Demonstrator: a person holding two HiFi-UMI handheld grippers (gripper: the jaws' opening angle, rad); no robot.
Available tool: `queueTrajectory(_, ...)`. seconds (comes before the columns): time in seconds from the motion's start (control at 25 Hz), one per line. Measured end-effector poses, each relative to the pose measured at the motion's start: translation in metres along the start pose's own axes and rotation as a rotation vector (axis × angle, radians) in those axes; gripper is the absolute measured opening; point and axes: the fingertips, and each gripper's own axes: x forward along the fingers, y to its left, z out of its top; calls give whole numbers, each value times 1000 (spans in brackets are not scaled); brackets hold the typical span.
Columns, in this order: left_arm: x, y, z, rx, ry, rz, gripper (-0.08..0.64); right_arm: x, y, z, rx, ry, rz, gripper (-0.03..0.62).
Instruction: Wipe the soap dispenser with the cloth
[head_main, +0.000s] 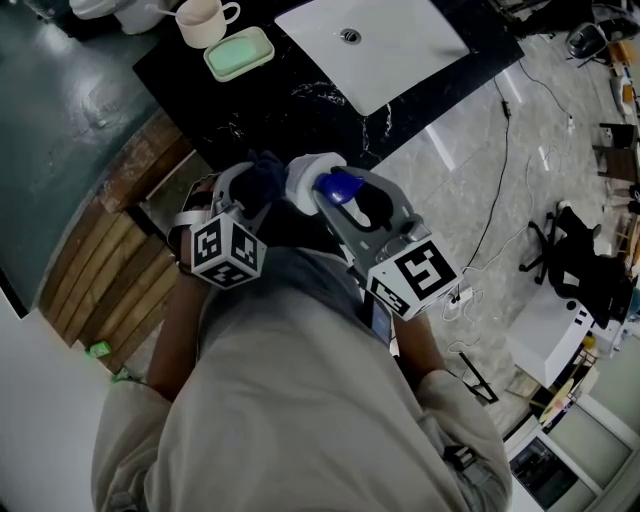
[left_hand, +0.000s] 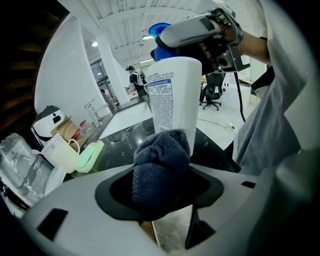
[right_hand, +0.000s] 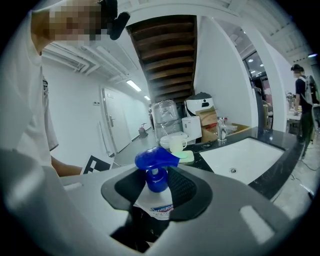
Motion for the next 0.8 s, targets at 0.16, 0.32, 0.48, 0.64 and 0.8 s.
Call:
queueTrajectory(0.16, 1, 0, 0, -13, -3, -12, 249, -2, 0, 0, 15, -6, 8, 132)
queueTrajectory(0.32, 2, 1, 0, -27, -10, -23, 249, -4, 0, -1, 21, -11, 16, 132)
queueTrajectory(0.48, 3, 4, 0, -27, -6, -30, 249, -5, 1, -1, 19, -21, 29, 133)
queueTrajectory(0.64, 5, 12, 0, 29, 24, 13, 249, -4, 3, -1, 16, -18, 41, 133)
queueTrajectory(0.8, 9, 18, 3, 75, 46, 30, 249, -2, 8, -2, 3, -11, 64, 133)
